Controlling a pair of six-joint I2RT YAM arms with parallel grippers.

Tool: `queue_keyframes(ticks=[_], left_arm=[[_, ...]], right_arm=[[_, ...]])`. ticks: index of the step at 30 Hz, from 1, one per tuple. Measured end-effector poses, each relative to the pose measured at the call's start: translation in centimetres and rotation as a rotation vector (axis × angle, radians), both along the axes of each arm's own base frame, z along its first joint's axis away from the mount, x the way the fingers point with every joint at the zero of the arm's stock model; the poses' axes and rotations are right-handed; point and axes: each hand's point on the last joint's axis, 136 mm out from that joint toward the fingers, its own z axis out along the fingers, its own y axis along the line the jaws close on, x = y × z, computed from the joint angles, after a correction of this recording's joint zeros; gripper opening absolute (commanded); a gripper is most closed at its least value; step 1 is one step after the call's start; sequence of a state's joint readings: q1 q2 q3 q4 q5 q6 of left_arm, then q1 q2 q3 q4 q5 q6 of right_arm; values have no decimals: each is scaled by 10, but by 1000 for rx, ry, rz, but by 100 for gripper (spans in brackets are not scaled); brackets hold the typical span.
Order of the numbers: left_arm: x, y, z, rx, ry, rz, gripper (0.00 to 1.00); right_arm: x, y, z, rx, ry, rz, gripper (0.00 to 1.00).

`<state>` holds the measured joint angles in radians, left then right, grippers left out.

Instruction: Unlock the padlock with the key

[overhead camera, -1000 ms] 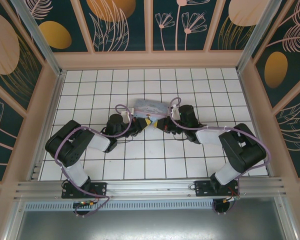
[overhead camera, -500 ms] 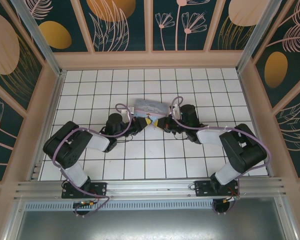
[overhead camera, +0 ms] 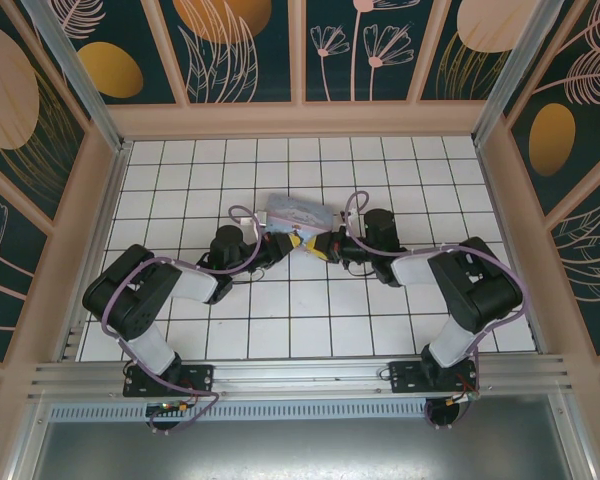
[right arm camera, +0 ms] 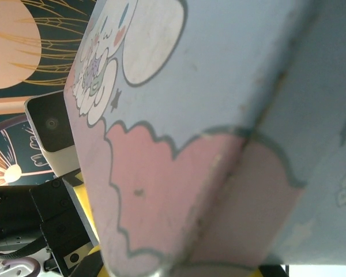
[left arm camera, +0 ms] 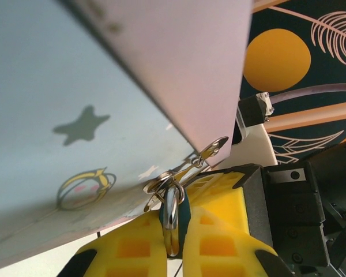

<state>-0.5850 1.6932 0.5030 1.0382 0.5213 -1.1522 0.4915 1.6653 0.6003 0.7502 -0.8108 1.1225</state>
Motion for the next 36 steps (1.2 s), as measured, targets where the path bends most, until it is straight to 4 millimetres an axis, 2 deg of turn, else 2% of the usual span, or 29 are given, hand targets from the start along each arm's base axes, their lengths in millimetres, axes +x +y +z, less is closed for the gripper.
queue_keyframes(ticks=[9, 13, 25, 36], left_arm=[[3, 2, 3, -11, -6, 20, 0], [3, 2, 5, -37, -2, 23, 0], [1, 3, 5, -107, 23, 38, 0], [5, 5, 11, -124, -2, 54, 0]], right_arm=[[2, 1, 3, -161, -163, 53, 0], [2, 1, 7, -179, -203, 49, 0], [4, 0, 10, -101, -120, -36, 0], [10, 3, 14, 69, -23, -40, 0]])
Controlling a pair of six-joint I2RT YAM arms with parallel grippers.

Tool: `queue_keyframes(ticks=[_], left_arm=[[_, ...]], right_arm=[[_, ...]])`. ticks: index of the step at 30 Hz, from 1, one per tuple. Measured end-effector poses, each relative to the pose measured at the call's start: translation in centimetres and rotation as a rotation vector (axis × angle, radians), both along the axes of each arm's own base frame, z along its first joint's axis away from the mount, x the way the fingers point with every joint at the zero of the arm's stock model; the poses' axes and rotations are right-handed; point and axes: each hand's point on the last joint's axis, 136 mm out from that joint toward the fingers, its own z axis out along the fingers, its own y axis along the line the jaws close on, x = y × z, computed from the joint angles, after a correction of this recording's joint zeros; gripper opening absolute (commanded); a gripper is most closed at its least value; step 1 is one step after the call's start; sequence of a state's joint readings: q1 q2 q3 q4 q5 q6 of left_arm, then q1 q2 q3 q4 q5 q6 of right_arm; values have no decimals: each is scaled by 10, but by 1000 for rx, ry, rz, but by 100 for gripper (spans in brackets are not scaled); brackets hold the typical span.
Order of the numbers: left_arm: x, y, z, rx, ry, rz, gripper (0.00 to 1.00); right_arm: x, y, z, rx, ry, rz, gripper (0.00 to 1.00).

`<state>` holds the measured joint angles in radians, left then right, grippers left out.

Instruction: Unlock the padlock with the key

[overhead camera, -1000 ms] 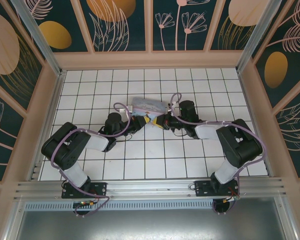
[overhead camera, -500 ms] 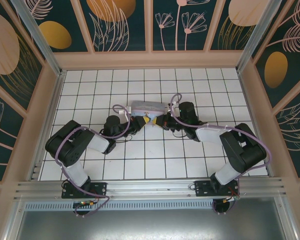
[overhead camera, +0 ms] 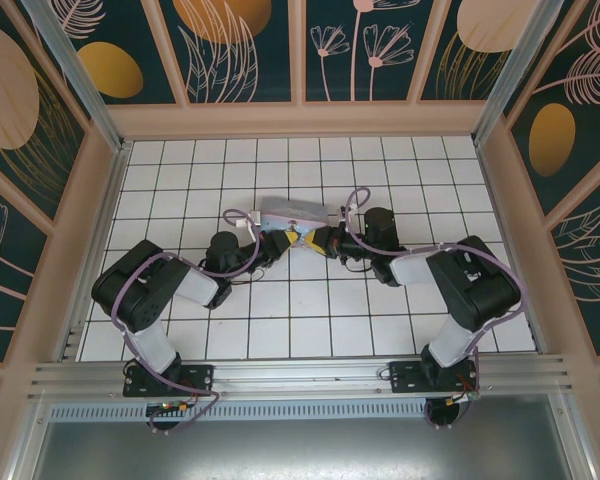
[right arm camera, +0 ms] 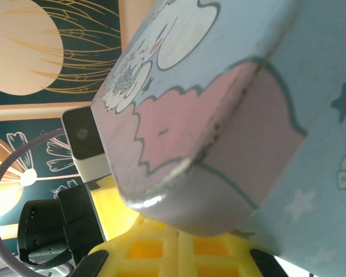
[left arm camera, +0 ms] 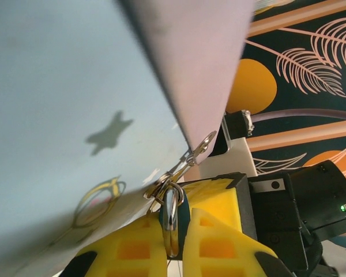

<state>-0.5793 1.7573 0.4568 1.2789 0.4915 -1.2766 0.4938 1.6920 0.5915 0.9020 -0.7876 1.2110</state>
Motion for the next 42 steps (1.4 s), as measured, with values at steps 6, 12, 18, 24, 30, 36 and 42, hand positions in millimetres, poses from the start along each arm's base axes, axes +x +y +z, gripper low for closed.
queue_keyframes(ticks=[6, 12, 18, 24, 30, 36, 42], left_arm=[[0, 0, 1, -4, -4, -1, 0], [1, 1, 3, -18, 11, 3, 0], [1, 1, 5, -43, 38, 9, 0], [10, 9, 3, -39, 40, 60, 0], [12, 11, -6, 15, 21, 74, 0], [13, 11, -12, 45, 6, 72, 0], [13, 9, -16, 52, 4, 66, 0]], right_arm=[[1, 2, 0, 39, 24, 22, 0], [2, 8, 3, -38, -62, 67, 0], [2, 10, 6, -30, -73, 67, 0], [13, 19, 5, -71, -84, 39, 0], [16, 22, -3, -56, -40, 21, 0], [17, 21, -8, -50, -11, 1, 4], [17, 21, -14, -70, -2, -24, 29]])
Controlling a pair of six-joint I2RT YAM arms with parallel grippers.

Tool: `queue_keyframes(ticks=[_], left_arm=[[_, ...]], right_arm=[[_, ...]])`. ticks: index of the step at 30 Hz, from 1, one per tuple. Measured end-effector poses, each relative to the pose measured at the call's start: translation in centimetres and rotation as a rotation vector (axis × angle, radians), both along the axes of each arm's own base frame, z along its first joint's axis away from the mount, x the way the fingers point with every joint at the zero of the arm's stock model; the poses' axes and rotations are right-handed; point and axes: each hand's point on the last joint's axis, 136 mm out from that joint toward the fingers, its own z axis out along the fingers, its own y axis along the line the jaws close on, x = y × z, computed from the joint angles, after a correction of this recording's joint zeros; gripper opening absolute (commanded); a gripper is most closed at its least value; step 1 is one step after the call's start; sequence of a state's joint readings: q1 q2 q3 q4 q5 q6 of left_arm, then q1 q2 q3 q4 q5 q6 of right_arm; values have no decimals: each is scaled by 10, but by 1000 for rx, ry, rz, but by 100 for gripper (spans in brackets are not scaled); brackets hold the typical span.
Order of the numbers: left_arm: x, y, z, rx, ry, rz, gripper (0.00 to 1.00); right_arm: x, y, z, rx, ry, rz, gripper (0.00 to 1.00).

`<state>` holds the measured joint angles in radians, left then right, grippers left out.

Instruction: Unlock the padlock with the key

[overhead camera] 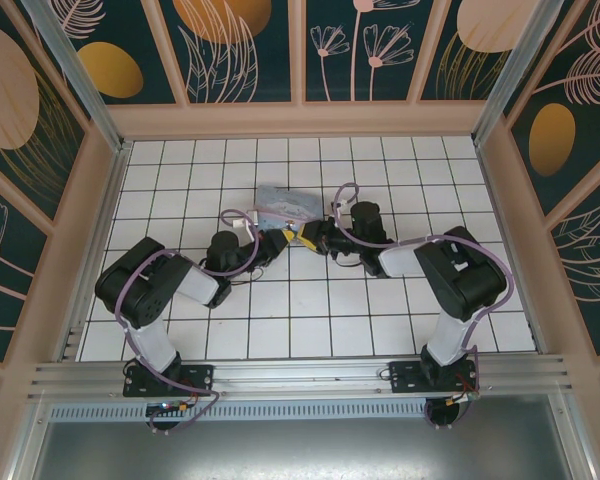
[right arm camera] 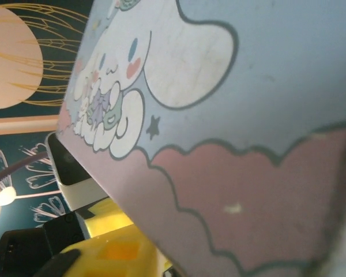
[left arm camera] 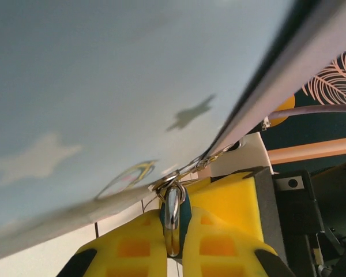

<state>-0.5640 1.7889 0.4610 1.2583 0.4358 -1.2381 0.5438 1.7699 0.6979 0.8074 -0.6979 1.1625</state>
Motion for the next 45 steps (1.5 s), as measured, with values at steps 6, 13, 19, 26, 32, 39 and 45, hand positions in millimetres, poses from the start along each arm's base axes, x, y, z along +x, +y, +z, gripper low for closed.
queue_keyframes(ticks=[6, 13, 19, 26, 32, 39, 45], left_arm=[[-3, -3, -3, 1, 7, -21, 0], [-22, -15, -18, 16, 58, -110, 0], [-35, -25, -16, 5, 62, -183, 0], [-38, -24, -27, 29, 106, -191, 0], [-38, -22, -34, 43, 132, -188, 0], [-34, -21, -34, 44, 133, -178, 0], [-33, -21, -36, 50, 146, -179, 0]], right_arm=[[-6, -9, -13, -36, 15, -33, 51], [-26, -18, 4, -32, -48, -35, 69], [-47, -36, 12, -74, -99, -45, 70], [-56, -42, 19, -190, -190, -53, 70], [-61, -36, 1, -421, -264, -37, 66], [-61, -24, -13, -774, -464, -2, 59], [-60, -34, -20, -957, -594, 7, 49]])
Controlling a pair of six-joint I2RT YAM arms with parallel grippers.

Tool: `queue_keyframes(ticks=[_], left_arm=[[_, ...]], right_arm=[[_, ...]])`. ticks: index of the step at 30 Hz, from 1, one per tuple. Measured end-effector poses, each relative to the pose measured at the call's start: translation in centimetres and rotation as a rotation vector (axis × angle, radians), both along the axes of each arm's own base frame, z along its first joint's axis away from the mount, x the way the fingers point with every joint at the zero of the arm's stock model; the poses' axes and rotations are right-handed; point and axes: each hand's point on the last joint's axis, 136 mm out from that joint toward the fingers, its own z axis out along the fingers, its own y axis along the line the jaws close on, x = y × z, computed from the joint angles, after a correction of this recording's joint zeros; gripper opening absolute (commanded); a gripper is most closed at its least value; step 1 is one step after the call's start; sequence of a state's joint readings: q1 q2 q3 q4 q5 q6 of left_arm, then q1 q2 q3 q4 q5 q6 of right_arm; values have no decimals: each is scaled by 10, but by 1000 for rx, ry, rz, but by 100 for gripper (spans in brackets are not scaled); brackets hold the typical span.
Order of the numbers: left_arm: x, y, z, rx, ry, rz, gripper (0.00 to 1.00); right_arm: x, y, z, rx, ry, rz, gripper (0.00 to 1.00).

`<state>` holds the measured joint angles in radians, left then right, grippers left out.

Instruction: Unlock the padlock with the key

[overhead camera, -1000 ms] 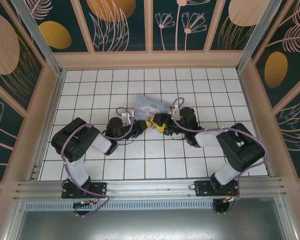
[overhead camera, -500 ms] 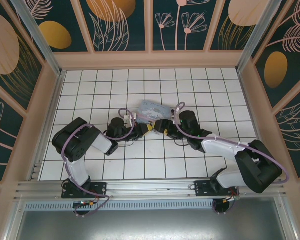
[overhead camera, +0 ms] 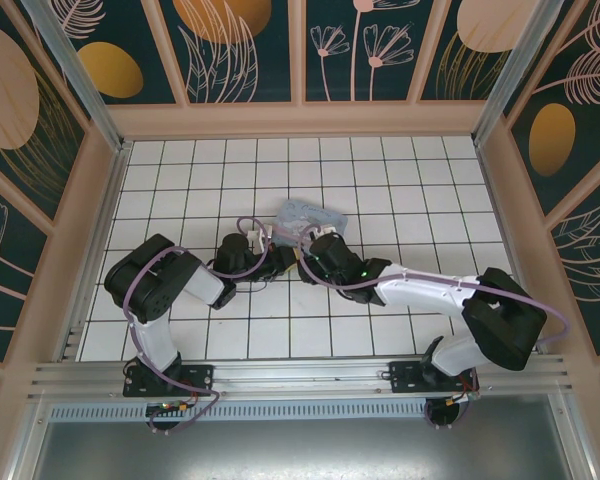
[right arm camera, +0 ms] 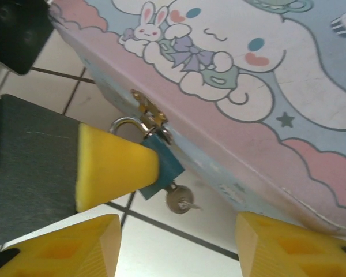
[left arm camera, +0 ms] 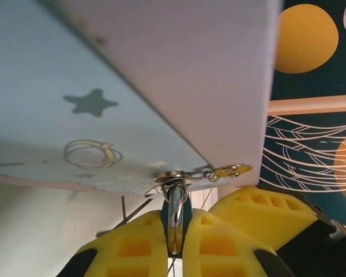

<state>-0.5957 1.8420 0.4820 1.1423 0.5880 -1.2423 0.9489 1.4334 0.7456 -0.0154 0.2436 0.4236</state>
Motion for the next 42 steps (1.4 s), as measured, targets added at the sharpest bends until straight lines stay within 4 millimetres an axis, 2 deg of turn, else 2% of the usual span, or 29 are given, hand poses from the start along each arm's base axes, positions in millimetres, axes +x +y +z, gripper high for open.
queue_keyframes(ticks=[4, 13, 20, 24, 28, 31, 42], left_arm=[[0, 0, 0, 0, 1, -3, 0], [-1, 0, -2, 5, 11, -7, 0], [-2, 0, -3, 7, 15, -8, 0], [-2, 0, -3, 7, 15, -10, 0], [-2, 0, -3, 7, 16, -10, 0], [-2, 0, -3, 7, 15, -10, 0], [1, 1, -3, 8, 11, 3, 0]], right_arm=[[2, -5, 1, -80, -81, 8, 47], [-5, -20, -9, -207, -195, 39, 45], [-9, -17, -13, -249, -259, 58, 45], [-11, -11, -26, -294, -270, 84, 45], [-12, -14, -46, -364, -257, 94, 45], [-9, -14, -52, -392, -256, 92, 45], [5, -6, -42, -368, -274, 57, 45]])
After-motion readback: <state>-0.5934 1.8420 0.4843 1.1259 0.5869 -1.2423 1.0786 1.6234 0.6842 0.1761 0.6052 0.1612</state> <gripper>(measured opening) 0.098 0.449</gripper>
